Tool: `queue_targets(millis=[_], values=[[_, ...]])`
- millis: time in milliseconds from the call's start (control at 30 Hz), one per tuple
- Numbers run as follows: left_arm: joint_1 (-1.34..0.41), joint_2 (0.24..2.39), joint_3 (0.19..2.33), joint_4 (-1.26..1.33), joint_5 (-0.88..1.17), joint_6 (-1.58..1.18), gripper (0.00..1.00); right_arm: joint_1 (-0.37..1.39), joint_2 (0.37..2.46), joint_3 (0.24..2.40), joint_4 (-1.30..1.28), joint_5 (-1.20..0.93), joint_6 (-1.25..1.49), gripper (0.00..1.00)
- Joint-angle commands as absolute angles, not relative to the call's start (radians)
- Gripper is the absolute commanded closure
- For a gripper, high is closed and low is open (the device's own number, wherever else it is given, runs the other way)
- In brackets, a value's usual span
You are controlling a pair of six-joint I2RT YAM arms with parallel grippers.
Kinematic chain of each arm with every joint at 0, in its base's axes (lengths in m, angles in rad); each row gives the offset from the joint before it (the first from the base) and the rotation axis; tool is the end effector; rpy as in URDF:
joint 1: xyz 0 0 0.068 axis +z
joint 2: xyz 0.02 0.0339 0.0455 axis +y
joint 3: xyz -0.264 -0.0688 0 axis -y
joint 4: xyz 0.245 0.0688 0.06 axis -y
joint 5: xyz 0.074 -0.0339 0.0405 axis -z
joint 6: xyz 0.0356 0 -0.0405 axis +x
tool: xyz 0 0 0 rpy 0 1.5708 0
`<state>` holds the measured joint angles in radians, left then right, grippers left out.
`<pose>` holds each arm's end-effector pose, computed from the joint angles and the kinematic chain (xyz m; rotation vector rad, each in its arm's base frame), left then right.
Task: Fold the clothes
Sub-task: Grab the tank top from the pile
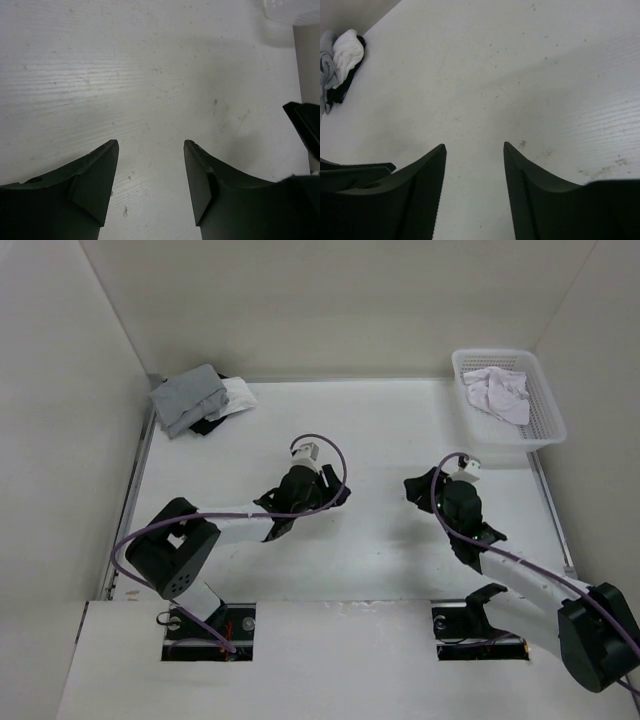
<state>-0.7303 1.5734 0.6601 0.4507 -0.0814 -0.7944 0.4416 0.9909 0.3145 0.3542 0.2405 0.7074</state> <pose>0.2373 -0.2086 0.1714 -0.1228 2.1425 -0.8536 0.1907 0.0808 0.1934 0.4189 1.8758 0.5554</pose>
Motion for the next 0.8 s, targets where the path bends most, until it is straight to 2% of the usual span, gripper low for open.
queue_targets(millis=[0, 100, 167, 200, 267, 367, 467, 567, 600, 633, 767], values=[[-0.743, 1.542, 0.666, 0.497, -0.008, -0.779, 0.47, 0.435, 0.997, 0.435, 0.344, 0.268, 0.709, 0.49], [-0.768, 1.549, 0.663, 0.521, 0.015, -0.767, 0.51, 0.398, 1.022, 0.52, 0.324, 0.265, 0.681, 0.64], [-0.785, 1.551, 0.646, 0.561, 0.02, -0.747, 0.63, 0.355, 1.046, 0.598, 0.286, 0.262, 0.661, 0.84], [-0.795, 1.548, 0.635, 0.581, 0.026, -0.73, 0.73, 0.319, 1.069, 0.645, 0.256, 0.268, 0.647, 0.91], [-0.815, 1.537, 0.626, 0.589, 0.028, -0.703, 0.89, 0.224, 1.135, 0.743, 0.212, 0.259, 0.64, 0.98], [-0.832, 1.514, 0.6, 0.6, -0.012, -0.68, 0.95, 0.087, 1.277, 0.901, 0.161, 0.262, 0.608, 0.99], [-0.841, 1.512, 0.588, 0.603, -0.049, -0.666, 0.92, -0.074, 1.501, 1.13, 0.068, 0.261, 0.58, 0.98], [-0.831, 1.517, 0.578, 0.617, -0.049, -0.669, 0.8, -0.169, 1.664, 1.276, 0.029, 0.281, 0.584, 0.91], [-0.825, 1.522, 0.574, 0.632, -0.048, -0.673, 0.73, -0.198, 1.743, 1.349, 0.017, 0.288, 0.577, 0.85], [-0.817, 1.529, 0.569, 0.647, -0.046, -0.679, 0.66, -0.231, 1.843, 1.452, -0.007, 0.284, 0.557, 0.73], [-0.803, 1.537, 0.56, 0.667, -0.02, -0.698, 0.6, -0.278, 2.047, 1.693, -0.113, 0.272, 0.509, 0.53]])
